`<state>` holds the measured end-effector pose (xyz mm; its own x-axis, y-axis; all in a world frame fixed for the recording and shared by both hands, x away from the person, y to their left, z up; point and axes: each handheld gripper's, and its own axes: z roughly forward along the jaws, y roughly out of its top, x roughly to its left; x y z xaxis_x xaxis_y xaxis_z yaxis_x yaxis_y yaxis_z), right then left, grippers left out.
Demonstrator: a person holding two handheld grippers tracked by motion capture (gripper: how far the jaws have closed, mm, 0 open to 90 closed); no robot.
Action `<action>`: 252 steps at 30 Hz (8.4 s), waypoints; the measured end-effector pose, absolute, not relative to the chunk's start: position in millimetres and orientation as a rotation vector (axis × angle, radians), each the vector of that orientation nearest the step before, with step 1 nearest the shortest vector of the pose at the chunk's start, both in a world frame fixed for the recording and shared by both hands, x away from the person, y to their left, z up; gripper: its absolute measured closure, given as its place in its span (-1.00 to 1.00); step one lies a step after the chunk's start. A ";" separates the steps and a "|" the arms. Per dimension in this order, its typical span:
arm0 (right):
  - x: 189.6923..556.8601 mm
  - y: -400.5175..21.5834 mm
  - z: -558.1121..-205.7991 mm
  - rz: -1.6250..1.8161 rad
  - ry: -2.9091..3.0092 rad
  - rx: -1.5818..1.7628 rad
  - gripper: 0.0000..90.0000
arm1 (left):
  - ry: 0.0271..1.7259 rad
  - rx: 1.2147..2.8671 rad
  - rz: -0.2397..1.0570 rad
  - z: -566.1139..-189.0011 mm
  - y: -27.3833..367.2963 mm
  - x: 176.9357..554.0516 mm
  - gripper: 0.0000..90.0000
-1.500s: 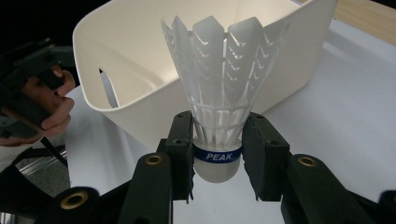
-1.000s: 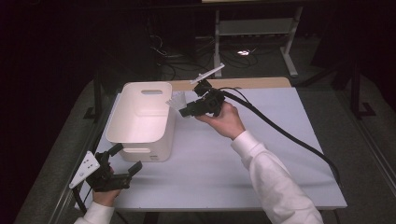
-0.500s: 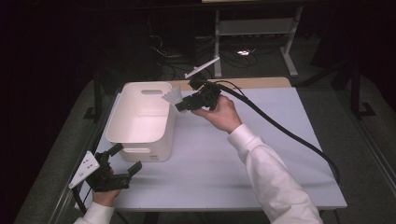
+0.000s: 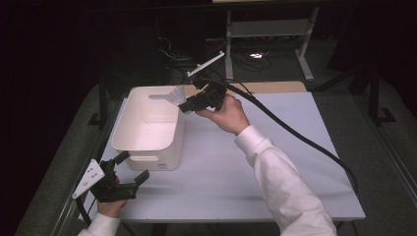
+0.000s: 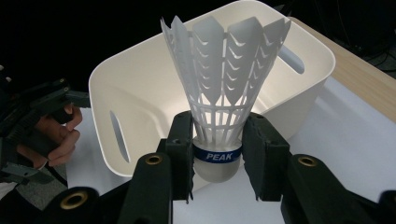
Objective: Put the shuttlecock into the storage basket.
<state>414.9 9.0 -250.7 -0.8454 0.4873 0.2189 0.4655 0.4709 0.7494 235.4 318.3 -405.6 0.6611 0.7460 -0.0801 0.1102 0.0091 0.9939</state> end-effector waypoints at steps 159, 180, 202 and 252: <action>393.7 -25.2 -271.5 1.511 2.709 0.813 -1.00 | 0.752 1.493 0.567 -405.9 318.5 234.0 -1.00; 385.3 -46.6 -282.3 1.517 2.625 0.768 -1.00 | 0.757 1.505 0.567 -405.9 318.9 233.7 -1.00; 379.8 -72.9 -299.2 1.535 2.581 0.803 -1.00 | 0.762 1.498 0.570 -405.9 319.3 233.5 -1.00; 345.6 -155.6 -331.1 1.583 2.395 0.906 -1.00 | 0.766 1.494 0.572 -405.7 318.7 233.0 -1.00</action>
